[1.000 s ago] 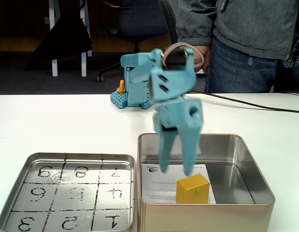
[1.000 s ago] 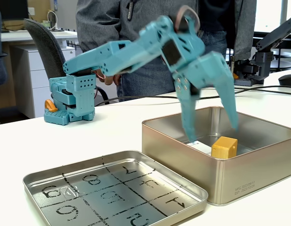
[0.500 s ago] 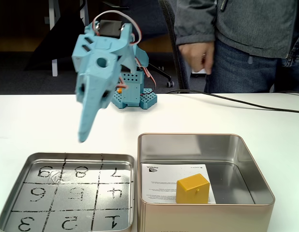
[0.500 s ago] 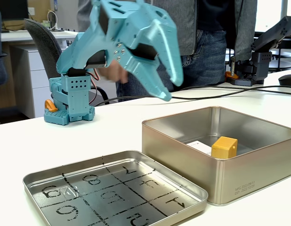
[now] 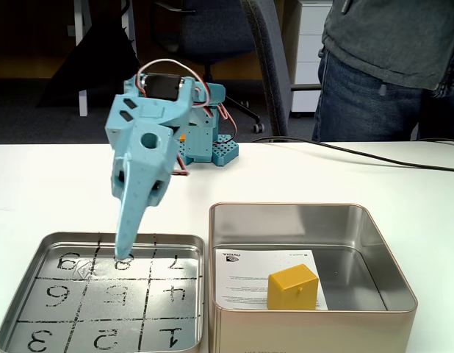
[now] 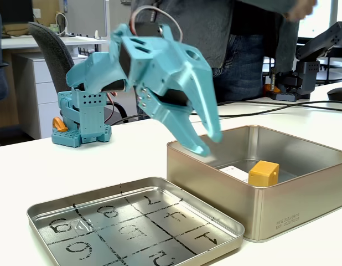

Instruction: Grasp a lego block and put it in the bin.

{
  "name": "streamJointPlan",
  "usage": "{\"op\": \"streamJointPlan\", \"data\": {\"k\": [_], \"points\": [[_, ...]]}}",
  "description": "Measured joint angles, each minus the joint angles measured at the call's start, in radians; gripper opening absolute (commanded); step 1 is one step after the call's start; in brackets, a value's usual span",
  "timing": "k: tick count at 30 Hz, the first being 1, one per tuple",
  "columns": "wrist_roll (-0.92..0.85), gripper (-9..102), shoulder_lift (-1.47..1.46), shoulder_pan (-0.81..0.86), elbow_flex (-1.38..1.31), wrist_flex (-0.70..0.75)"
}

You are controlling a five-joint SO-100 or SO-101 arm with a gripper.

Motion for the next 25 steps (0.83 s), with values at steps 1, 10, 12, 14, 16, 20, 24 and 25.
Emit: {"op": "streamJointPlan", "data": {"k": [1,10,12,14,16,20,24,25], "points": [[0.0,0,0.002,0.002,0.0,0.0],[-0.003,0,0.002,0.0,0.0,0.011],[-0.003,0,0.002,0.005,0.0,0.011],[-0.003,0,0.003,0.005,0.0,0.011],[-0.003,0,0.003,0.009,0.0,0.011],[-0.003,0,0.003,0.023,0.0,0.011],[-0.003,0,0.003,0.023,0.0,0.025],[-0.003,0,0.003,0.023,0.0,0.025]]}}
